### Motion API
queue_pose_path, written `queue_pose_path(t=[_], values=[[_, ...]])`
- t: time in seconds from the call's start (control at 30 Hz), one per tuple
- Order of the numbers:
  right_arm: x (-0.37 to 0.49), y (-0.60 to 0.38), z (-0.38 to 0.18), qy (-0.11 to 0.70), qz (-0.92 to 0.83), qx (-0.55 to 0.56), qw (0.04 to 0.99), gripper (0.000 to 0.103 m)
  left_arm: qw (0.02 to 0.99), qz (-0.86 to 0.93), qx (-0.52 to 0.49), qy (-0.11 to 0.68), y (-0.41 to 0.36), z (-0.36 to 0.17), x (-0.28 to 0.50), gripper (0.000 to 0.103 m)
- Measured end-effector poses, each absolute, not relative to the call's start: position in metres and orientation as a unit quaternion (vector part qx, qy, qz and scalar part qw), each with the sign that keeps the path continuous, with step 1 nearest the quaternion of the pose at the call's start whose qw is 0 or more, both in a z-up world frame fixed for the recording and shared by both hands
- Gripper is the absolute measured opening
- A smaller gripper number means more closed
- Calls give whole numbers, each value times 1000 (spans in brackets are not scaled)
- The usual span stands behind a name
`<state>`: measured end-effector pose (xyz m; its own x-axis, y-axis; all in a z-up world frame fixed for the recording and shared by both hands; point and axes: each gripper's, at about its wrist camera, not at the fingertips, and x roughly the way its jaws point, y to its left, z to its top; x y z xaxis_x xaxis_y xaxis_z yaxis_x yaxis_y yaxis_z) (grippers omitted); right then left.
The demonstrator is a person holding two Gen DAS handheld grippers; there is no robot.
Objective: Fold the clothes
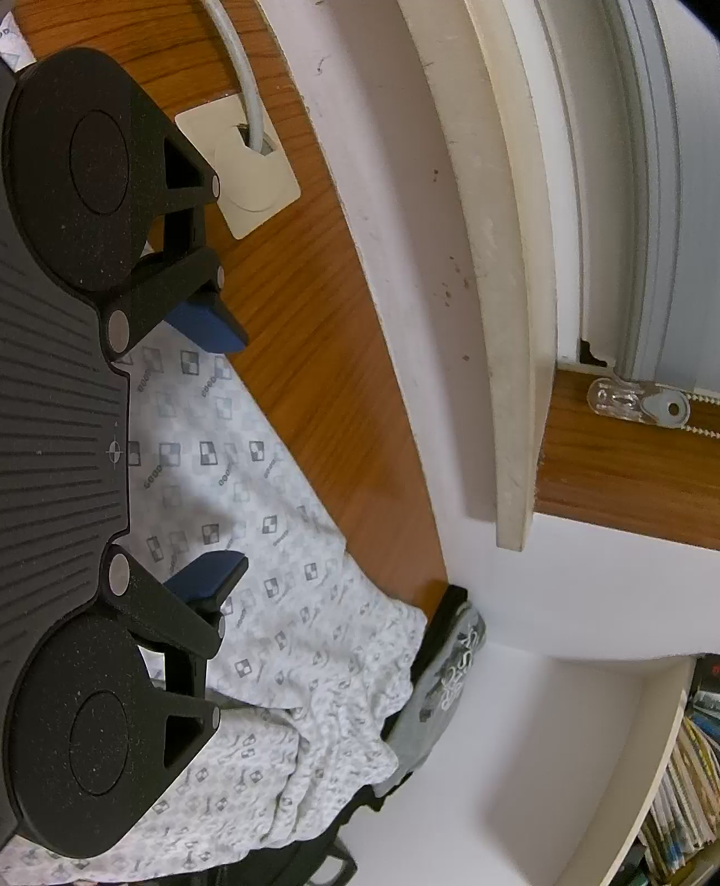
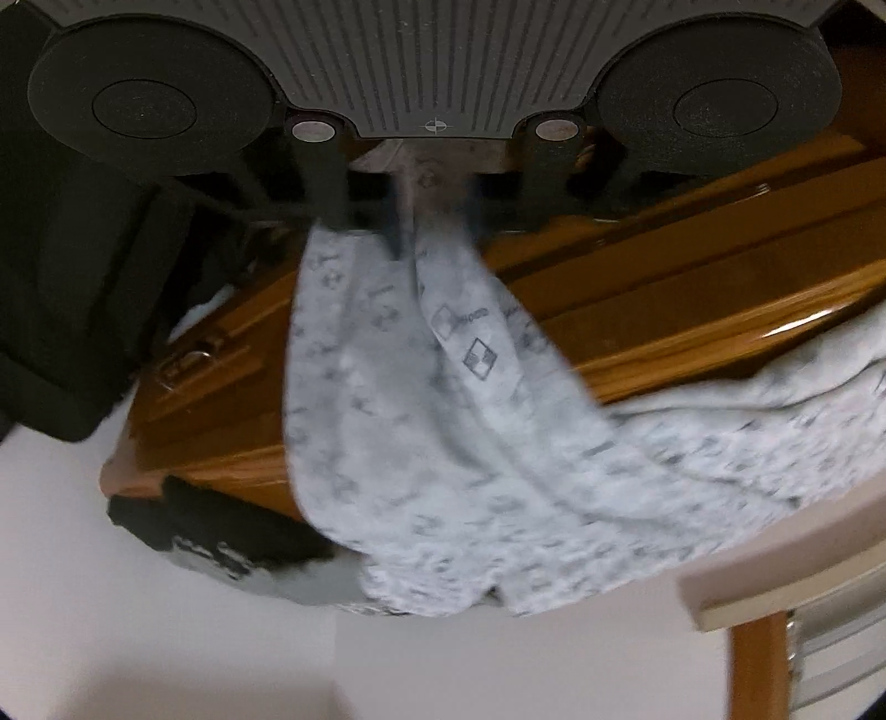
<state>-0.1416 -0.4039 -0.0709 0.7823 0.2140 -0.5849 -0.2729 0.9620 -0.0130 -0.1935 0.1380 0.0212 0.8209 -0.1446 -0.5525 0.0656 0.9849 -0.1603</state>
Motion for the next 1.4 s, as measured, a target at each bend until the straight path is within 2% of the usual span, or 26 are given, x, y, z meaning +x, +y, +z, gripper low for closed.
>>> queue_pose_path(t=[0.07,0.4,0.47,0.73,0.8,0.9,0.93,1.03,1.13,1.4], values=[[-139,-414,-58,286,116,-55,950,5,952,-55,-68,294,138,21,-193,82],[-113,-414,48,166,104,-113,974,5,952,-55,-69,294,142,21,-193,82],[-107,-394,73,139,125,-126,974,5,952,-55,-70,293,142,21,-194,82],[-103,-231,99,90,306,-201,926,5,953,-55,-75,289,146,21,-195,82],[-104,-201,92,95,346,-215,908,6,953,-57,-74,289,145,21,-195,82],[-110,-170,68,122,396,-232,880,14,953,-57,-76,289,146,21,-196,82],[-109,-177,64,126,396,-227,881,19,953,-58,-76,289,146,21,-196,82],[-109,-197,53,138,397,-214,882,24,952,-58,-77,291,147,21,-196,82],[-108,-218,42,151,398,-201,882,35,952,-57,-78,292,146,21,-195,82],[-100,-270,15,183,398,-159,885,36,952,-52,-63,295,142,19,-194,82]])
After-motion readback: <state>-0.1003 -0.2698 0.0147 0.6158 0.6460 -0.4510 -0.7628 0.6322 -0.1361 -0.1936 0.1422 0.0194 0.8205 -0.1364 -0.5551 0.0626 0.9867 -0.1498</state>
